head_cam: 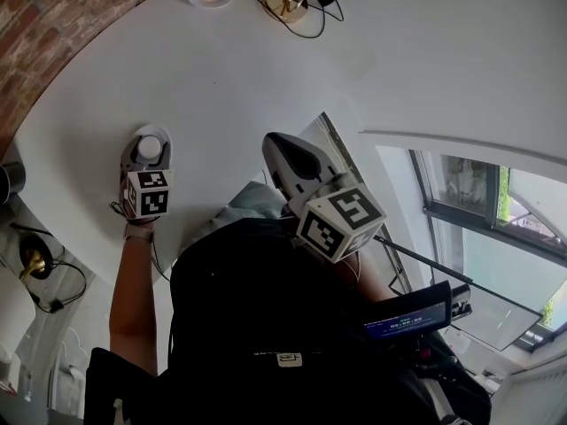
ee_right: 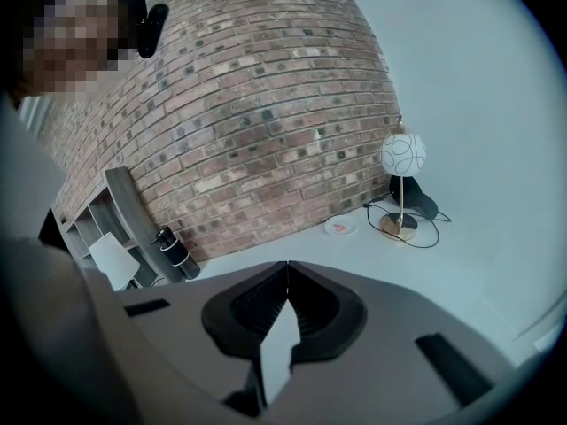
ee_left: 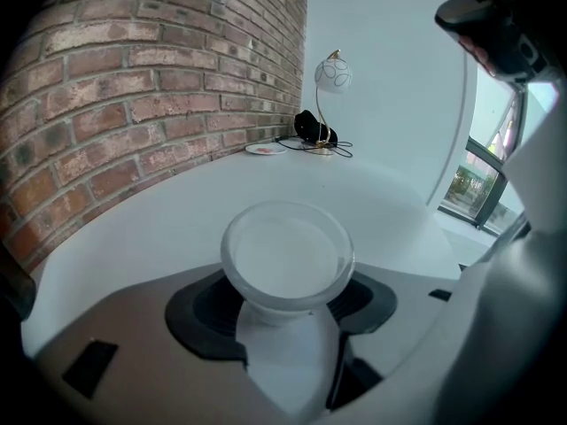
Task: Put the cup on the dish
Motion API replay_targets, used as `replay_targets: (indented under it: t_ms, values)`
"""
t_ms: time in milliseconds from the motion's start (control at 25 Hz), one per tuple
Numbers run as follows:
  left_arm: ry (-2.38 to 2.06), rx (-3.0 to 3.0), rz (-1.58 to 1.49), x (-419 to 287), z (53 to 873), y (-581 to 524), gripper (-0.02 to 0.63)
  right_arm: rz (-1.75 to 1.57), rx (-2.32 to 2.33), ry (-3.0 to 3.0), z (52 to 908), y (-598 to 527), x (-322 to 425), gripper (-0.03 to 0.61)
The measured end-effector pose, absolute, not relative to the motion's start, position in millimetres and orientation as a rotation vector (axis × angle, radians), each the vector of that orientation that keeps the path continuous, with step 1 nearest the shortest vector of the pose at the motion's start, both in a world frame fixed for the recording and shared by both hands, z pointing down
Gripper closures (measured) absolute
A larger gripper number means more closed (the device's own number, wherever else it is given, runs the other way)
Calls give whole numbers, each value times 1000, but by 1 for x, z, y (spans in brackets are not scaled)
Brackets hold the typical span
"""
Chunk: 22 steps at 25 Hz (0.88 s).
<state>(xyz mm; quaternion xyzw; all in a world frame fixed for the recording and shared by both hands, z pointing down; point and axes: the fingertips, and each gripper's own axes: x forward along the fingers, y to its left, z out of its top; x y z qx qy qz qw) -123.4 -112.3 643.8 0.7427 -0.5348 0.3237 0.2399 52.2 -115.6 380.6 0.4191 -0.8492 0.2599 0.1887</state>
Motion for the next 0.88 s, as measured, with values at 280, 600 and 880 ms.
replay_targets:
  t_ms: [280,600,880]
  values:
    - [-1456,2022,925,-122,646,-114,345,719,1170,-2396,380,-115,52,574]
    - [-1451,2019,957,-121,647,-115,345,723,1187,-2396,380,-116,58,574]
    - [-1437,2017,986,-122,645,-112,345,735,1194,-2404,379,-115,60,574]
